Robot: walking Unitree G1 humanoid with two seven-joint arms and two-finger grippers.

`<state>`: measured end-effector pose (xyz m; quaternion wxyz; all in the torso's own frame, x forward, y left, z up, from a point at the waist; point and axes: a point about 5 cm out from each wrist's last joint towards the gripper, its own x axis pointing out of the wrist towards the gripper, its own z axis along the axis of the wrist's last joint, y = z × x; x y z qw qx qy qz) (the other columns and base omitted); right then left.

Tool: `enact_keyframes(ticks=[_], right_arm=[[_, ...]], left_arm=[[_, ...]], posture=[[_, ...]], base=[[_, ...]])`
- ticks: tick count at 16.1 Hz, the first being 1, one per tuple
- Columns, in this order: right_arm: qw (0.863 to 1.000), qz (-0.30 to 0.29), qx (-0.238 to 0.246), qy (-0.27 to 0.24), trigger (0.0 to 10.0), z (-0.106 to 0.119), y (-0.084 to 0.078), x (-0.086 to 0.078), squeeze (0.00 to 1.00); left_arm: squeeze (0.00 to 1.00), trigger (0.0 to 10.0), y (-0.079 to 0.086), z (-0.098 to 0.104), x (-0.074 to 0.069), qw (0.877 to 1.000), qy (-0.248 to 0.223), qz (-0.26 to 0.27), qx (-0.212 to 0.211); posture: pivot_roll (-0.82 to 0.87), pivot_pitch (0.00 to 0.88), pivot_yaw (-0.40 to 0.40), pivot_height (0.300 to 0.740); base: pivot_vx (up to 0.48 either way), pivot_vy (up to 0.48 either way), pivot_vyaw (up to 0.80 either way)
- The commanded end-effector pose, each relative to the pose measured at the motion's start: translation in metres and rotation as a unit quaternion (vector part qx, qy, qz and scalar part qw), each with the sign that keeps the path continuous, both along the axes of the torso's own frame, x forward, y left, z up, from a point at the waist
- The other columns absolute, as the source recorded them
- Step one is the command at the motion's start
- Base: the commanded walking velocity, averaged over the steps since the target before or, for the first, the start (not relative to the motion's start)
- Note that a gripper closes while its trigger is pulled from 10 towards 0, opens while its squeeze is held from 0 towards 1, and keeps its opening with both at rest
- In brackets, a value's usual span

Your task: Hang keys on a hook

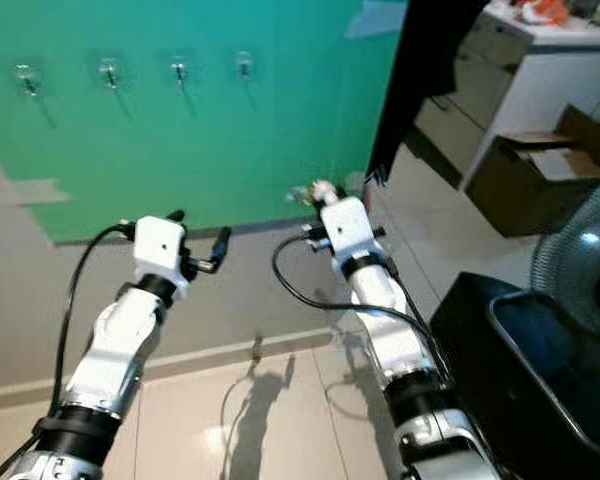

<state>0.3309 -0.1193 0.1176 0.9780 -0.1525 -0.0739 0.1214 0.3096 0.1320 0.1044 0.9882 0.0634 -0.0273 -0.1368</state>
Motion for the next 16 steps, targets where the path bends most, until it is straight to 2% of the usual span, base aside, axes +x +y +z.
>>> enact_keyframes(ticks=[1,6,7,9,11,13,16], right_arm=[[1.000,0.004,0.007,-0.020,10.0,0.012,0.002,0.002,0.00],[0.999,0.007,-0.001,-0.053,10.0,0.033,0.000,0.007,0.00],[0.996,0.016,-0.003,-0.082,10.0,0.054,0.002,0.009,0.00],[0.993,0.031,-0.008,-0.116,10.0,0.081,0.005,0.009,0.00],[0.990,0.045,0.003,-0.130,10.0,0.105,0.008,0.011,0.00],[0.990,0.054,-0.001,-0.132,10.0,0.117,0.008,0.013,0.00],[0.990,0.050,-0.017,-0.131,10.0,0.123,0.001,0.018,0.00]], left_arm=[[0.00,10.0,0.001,0.004,0.001,1.000,-0.008,-0.002,0.007],[0.00,10.0,-0.005,0.007,0.000,1.000,-0.015,-0.014,0.003],[0.00,10.0,-0.006,0.004,-0.001,1.000,-0.010,-0.016,0.013],[0.00,10.0,-0.007,0.005,-0.001,1.000,-0.013,-0.017,0.013],[0.00,10.0,-0.007,0.005,-0.001,1.000,-0.013,-0.018,0.011],[0.00,10.0,-0.008,0.005,-0.001,1.000,-0.013,-0.018,0.009],[0.00,10.0,-0.007,0.006,-0.001,1.000,-0.014,-0.011,0.006]], posture=[[-0.02,0.000,-0.021,0.740],[-0.02,0.000,-0.021,0.740],[-0.02,0.000,-0.021,0.740],[-0.02,0.000,-0.022,0.740],[-0.02,0.000,-0.023,0.740],[-0.02,0.000,-0.028,0.740],[-0.01,0.000,-0.035,0.740]], base=[[0.446,0.000,0.00],[0.448,0.000,0.00],[0.000,0.000,0.00],[0.000,0.000,0.00],[0.000,0.000,0.00],[0.000,0.000,0.00],[0.000,0.000,0.00]])
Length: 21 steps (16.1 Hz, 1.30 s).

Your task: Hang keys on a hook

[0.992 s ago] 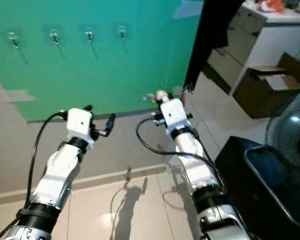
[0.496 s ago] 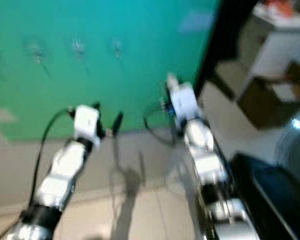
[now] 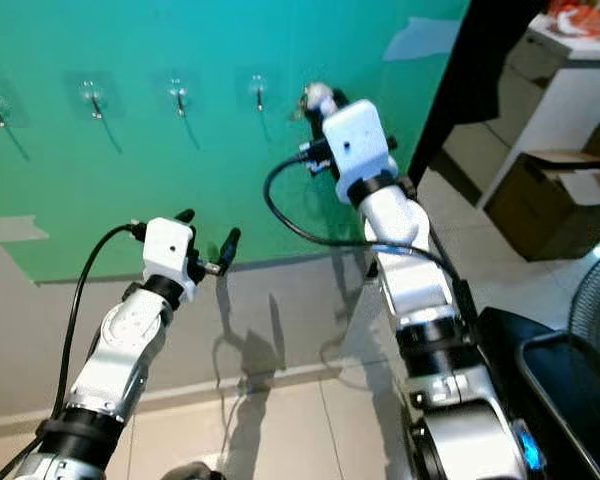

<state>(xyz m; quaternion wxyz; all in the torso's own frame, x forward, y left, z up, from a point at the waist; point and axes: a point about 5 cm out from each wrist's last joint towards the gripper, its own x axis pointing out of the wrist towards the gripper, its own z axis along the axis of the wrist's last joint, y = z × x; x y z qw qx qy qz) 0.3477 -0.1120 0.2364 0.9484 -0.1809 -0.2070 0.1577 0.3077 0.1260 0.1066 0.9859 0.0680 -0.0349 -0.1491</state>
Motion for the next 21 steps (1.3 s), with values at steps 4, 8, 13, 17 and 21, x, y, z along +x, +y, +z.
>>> enact_keyframes(ticks=[4,8,13,17,21], right_arm=[[1.000,0.004,-0.014,-0.008,10.0,0.015,-0.004,0.004,0.00],[0.999,0.016,-0.035,-0.020,10.0,0.024,-0.001,0.009,0.00],[0.997,0.040,-0.059,0.007,10.0,0.013,0.012,0.022,0.00],[0.994,0.066,-0.085,0.036,10.0,-0.002,0.030,0.035,0.00],[0.988,0.088,-0.123,0.028,10.0,-0.008,0.044,0.037,0.00]], left_arm=[[0.00,10.0,0.000,0.002,0.001,1.000,-0.005,0.007,0.001],[0.00,10.0,-0.001,0.002,0.002,1.000,-0.005,0.011,-0.001],[0.00,10.0,0.000,0.003,0.002,1.000,-0.007,0.021,-0.003],[0.00,10.0,0.003,0.003,0.001,0.999,-0.008,0.032,-0.003],[0.00,10.0,0.004,0.002,-0.001,0.999,-0.008,0.041,-0.004]], posture=[[0.00,0.000,-0.043,0.740],[0.01,0.000,-0.055,0.740],[0.03,0.000,-0.079,0.740],[0.04,0.000,-0.097,0.740],[0.05,0.000,-0.113,0.740]], base=[[0.000,0.000,0.00],[0.000,0.000,0.00],[0.000,0.000,0.00],[0.000,0.000,0.00],[0.000,0.000,0.00]])
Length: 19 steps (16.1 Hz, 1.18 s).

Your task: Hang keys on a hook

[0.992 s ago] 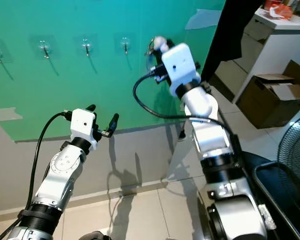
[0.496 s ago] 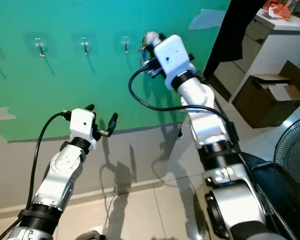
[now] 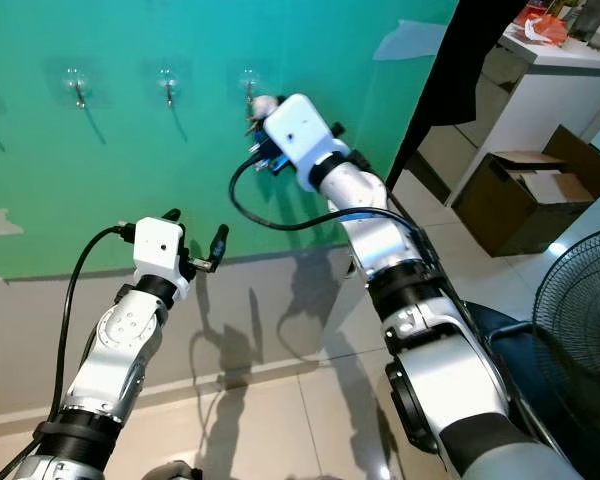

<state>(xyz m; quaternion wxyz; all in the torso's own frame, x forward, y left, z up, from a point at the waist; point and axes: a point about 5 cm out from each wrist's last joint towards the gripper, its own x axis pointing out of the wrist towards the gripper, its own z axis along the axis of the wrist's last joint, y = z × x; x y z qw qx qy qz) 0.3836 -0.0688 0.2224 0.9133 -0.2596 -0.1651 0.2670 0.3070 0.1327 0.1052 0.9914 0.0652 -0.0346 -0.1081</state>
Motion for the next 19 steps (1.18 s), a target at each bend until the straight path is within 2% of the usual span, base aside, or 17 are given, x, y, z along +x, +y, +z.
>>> enact_keyframes(ticks=[1,6,8,9,11,12,13,14,15,16,17,18,19], right_arm=[[1.000,0.010,-0.012,-0.012,10.0,0.005,0.003,0.000,0.00],[0.999,0.027,-0.028,-0.003,10.0,-0.012,0.009,-0.004,0.00],[0.999,0.024,-0.026,0.014,10.0,-0.029,0.007,-0.008,0.00],[0.999,0.021,-0.020,0.019,10.0,-0.032,0.007,-0.009,0.00],[0.998,-0.004,0.034,0.045,10.0,-0.031,0.001,-0.007,0.00],[0.991,-0.039,0.097,0.082,10.0,-0.034,-0.008,-0.004,0.00],[0.981,-0.077,0.139,0.112,10.0,-0.039,-0.018,-0.002,0.00],[0.963,-0.141,0.181,0.144,10.0,-0.049,-0.035,0.000,0.00],[0.945,-0.194,0.206,0.167,10.0,-0.058,-0.050,0.000,0.00],[0.936,-0.239,0.202,0.162,10.0,-0.061,-0.064,0.000,0.00],[0.942,-0.248,0.181,0.138,10.0,-0.055,-0.071,-0.001,0.00],[0.965,-0.216,0.130,0.079,10.0,-0.033,-0.065,-0.001,0.00],[0.970,-0.204,0.118,0.065,10.0,-0.027,-0.062,-0.001,0.00]], left_arm=[[0.00,10.0,-0.002,0.003,0.000,1.000,-0.006,0.002,0.001],[0.00,10.0,-0.002,0.002,-0.001,1.000,-0.004,0.008,0.000],[0.00,10.0,-0.001,0.000,-0.002,1.000,-0.001,0.010,0.002],[0.00,10.0,-0.001,0.000,-0.002,1.000,0.000,0.010,0.002],[0.00,10.0,-0.001,0.000,-0.002,1.000,0.001,0.010,0.003],[0.00,10.0,-0.001,-0.001,-0.002,1.000,0.002,0.010,0.004],[0.00,10.0,-0.002,-0.001,-0.002,1.000,0.002,0.010,0.004],[0.00,10.0,-0.001,-0.002,-0.003,1.000,0.003,0.011,0.005],[0.00,10.0,0.000,-0.002,-0.003,1.000,0.003,0.012,0.005],[0.00,10.0,0.000,-0.002,-0.002,1.000,0.003,0.013,0.005],[0.00,10.0,0.001,-0.002,-0.002,1.000,0.004,0.014,0.004],[0.00,10.0,0.000,-0.002,-0.001,1.000,0.005,0.012,0.004],[0.00,10.0,0.000,-0.002,0.000,1.000,0.006,0.011,0.004]], posture=[[0.05,0.000,-0.114,0.740],[0.05,0.000,-0.121,0.740],[0.05,0.000,-0.118,0.740],[0.05,0.000,-0.118,0.740],[0.04,0.000,-0.113,0.740],[0.04,0.000,-0.115,0.740],[0.04,0.000,-0.116,0.740],[0.04,0.000,-0.117,0.740],[0.04,0.000,-0.116,0.740],[0.03,0.000,-0.114,0.740],[0.02,0.000,-0.109,0.740],[0.01,0.000,-0.098,0.740],[0.01,0.000,-0.098,0.740]], base=[[0.000,0.000,0.00],[0.000,0.000,0.00],[0.000,0.000,0.00],[0.000,0.000,0.00],[0.000,0.000,0.00],[0.000,0.000,0.00],[0.000,0.000,0.00],[0.000,0.000,0.00],[0.000,0.000,0.00],[0.000,0.000,0.00],[0.000,0.000,0.00],[0.000,0.000,0.00],[0.000,0.000,0.00]])
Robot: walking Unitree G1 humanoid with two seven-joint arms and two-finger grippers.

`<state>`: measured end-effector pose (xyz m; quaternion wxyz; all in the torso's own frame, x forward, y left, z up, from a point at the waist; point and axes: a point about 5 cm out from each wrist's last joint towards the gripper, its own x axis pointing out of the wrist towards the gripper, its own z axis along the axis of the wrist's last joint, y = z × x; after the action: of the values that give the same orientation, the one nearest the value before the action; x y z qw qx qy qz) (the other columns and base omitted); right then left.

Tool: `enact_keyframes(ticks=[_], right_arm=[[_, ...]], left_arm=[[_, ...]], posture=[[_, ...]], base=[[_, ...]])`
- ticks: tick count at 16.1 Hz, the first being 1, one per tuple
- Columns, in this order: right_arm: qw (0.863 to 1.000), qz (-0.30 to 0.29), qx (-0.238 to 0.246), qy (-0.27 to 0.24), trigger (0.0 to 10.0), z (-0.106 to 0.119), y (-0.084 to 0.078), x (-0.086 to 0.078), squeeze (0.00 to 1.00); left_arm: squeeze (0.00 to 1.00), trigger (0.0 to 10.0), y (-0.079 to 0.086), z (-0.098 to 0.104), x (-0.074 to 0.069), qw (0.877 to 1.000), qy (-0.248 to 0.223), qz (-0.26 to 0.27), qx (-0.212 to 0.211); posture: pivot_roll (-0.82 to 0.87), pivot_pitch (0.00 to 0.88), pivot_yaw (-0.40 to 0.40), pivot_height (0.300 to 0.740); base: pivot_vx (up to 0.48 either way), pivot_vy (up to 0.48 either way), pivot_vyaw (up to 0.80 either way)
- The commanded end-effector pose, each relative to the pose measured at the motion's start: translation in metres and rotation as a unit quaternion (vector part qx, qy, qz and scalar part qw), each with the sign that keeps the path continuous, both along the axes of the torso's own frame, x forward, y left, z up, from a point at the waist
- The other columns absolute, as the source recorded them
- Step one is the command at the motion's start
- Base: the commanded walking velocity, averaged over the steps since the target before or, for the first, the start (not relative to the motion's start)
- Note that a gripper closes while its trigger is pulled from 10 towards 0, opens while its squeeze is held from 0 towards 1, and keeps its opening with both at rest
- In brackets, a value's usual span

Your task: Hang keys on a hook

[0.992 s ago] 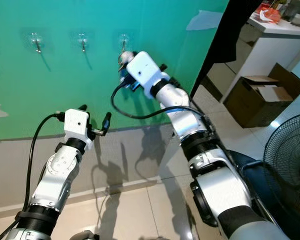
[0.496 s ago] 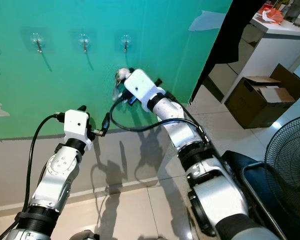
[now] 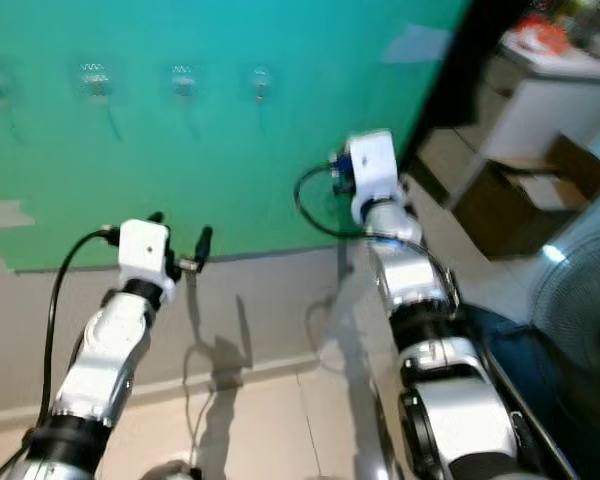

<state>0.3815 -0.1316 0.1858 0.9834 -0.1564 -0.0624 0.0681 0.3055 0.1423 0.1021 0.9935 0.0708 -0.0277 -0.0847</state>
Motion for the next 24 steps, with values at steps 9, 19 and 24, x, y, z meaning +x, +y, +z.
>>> enact_keyframes(ticks=[9,19,24], right_arm=[[0.981,0.105,-0.117,-0.115,10.0,0.051,0.041,-0.002,0.00],[0.947,0.190,-0.198,-0.166,10.0,0.071,0.072,0.005,0.00],[0.936,0.197,-0.218,-0.195,10.0,0.082,0.078,0.006,0.00]], left_arm=[[0.00,10.0,-0.030,0.015,-0.004,0.996,-0.039,-0.084,-0.011],[0.00,10.0,-0.035,0.016,-0.012,0.995,-0.055,-0.083,-0.021],[0.00,10.0,-0.035,0.016,-0.011,0.995,-0.056,-0.081,-0.018]], posture=[[0.01,0.000,-0.102,0.740],[0.02,0.000,-0.134,0.740],[0.02,0.000,-0.134,0.740]], base=[[0.000,0.000,0.00],[0.000,0.000,0.00],[0.000,0.000,0.00]])
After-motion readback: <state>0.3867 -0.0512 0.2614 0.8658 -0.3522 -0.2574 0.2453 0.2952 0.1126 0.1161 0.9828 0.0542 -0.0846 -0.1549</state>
